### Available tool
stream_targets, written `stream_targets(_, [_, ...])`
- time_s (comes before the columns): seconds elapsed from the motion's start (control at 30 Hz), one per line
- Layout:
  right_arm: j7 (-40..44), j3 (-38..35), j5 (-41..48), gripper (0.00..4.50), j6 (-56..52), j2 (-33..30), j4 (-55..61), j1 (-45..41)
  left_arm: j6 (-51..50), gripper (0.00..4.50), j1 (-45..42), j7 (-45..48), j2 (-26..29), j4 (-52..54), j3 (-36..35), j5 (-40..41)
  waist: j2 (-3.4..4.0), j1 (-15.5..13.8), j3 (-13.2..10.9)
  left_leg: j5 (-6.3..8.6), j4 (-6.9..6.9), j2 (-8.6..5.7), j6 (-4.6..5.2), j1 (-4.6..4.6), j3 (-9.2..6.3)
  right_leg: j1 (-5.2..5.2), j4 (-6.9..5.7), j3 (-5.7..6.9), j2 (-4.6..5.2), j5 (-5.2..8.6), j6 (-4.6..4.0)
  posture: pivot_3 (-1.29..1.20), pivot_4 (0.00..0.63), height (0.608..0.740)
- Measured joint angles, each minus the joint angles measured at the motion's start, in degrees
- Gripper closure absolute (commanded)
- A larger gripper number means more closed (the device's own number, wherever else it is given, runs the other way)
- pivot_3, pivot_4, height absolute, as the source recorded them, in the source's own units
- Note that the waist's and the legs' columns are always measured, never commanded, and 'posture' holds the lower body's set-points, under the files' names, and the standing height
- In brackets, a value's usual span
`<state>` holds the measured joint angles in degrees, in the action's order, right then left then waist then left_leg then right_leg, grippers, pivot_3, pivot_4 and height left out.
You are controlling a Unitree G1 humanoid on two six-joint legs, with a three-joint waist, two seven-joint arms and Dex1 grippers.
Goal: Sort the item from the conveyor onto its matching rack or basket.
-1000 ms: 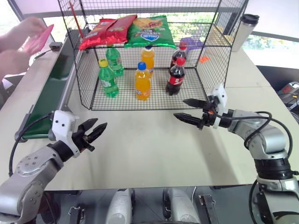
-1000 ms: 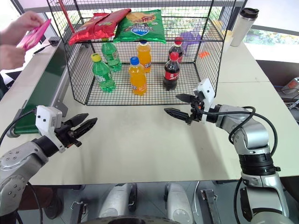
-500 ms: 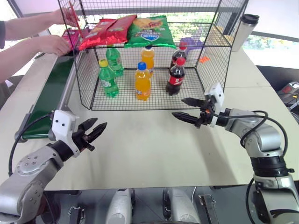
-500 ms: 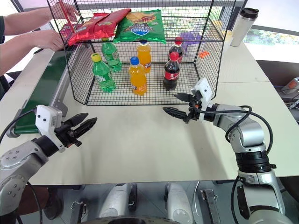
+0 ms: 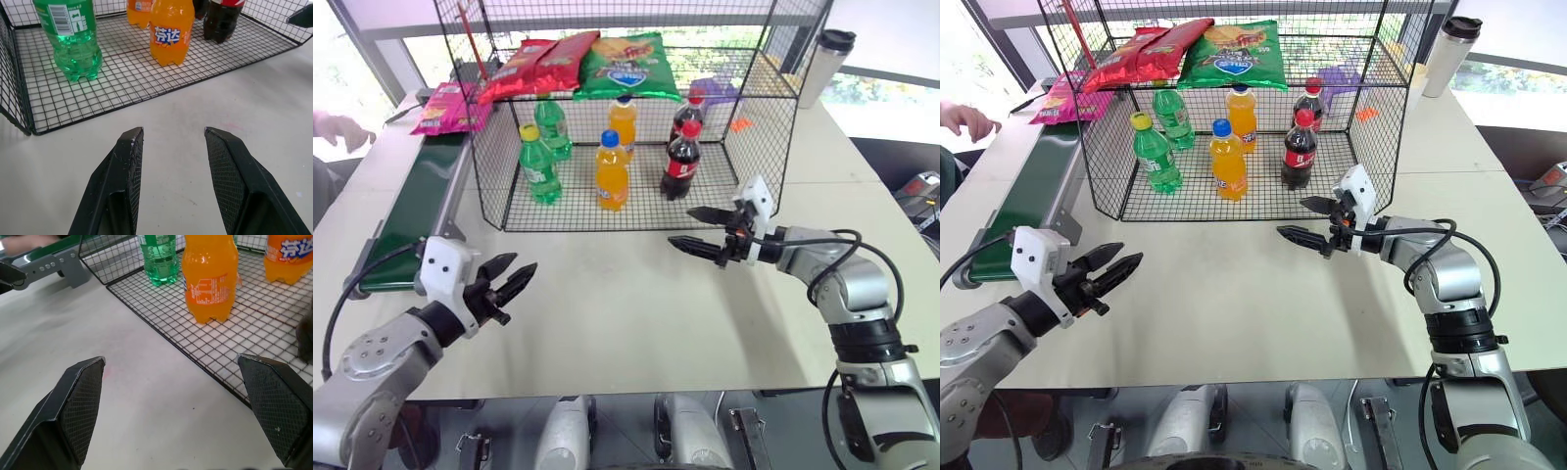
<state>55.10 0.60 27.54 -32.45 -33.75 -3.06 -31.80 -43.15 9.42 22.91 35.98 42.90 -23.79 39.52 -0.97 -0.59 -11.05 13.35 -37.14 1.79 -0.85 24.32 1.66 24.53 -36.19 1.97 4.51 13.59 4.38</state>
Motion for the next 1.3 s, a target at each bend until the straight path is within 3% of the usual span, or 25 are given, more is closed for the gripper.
stream_targets(0.1, [2.5, 0.0, 0.5, 0.05, -0.7, -1.0, -1.1, -1.8, 1.7, 2.46, 2.2, -0.5, 3.1, 0.7, -4.9, -4.2, 0.0, 0.1, 0.0, 0.0, 0.02, 0.0, 0.0, -0.01, 0.02, 0.0, 0.01, -0.01, -0.01, 0.0, 0.0, 0.0, 0.15, 0.74])
stream_targets(0.27, [5.9, -0.7, 7.1, 0.05, -8.6, -1.2, 3.0, -5.4, 13.8, 2.46, 17.2, 3.6, 9.5, 0.8, -17.5, -22.9, 0.03, 1.1, 0.0, 0.0, 0.11, 0.03, 0.0, -0.01, 0.05, 0.07, 0.04, 0.0, 0.0, 0.01, -0.02, 0.0, 0.15, 0.74])
stream_targets(0.43, [7.6, 1.0, 8.4, 0.05, -9.5, -0.9, 6.0, -9.7, 42.7, 2.46, 28.0, 7.3, 13.0, -9.3, -27.5, -44.3, 0.05, 1.2, 0.0, 0.04, 0.14, 0.11, -0.06, 0.0, 0.07, 0.22, 0.11, 0.02, 0.19, -0.02, -0.11, 0.0, 0.15, 0.74])
stream_targets(0.53, [8.7, 2.9, 7.0, 0.05, -7.8, -0.8, 6.2, -11.2, 52.8, 2.46, 30.0, 6.9, 11.9, -15.2, -30.0, -49.8, 0.06, 1.3, 0.0, 0.04, 0.22, 0.14, -0.06, 0.12, 0.11, 0.36, 0.14, -0.01, 0.48, -0.04, -0.14, 0.0, 0.15, 0.74])
stream_targets(0.8, [9.4, 6.7, 4.7, 0.05, -5.0, 1.2, 7.9, -11.6, 62.7, 2.46, 30.8, 3.1, 3.7, -21.8, -25.9, -58.1, 0.02, 1.3, 0.0, 0.18, 0.17, 0.13, -0.02, 0.18, 0.62, 0.47, 0.12, -0.06, 0.55, -0.05, -0.11, 0.0, 0.15, 0.74])
stream_targets(1.3, [6.9, 7.4, 4.6, 0.05, -6.6, 1.4, 10.8, -10.6, 63.9, 2.46, 26.4, -1.9, 2.2, -25.0, -19.9, -63.2, -0.07, 1.5, 0.1, 0.2, 0.12, 0.24, 0.01, 0.16, 0.76, 0.53, 0.03, -0.05, 0.52, -0.07, -0.1, 0.0, 0.15, 0.74])
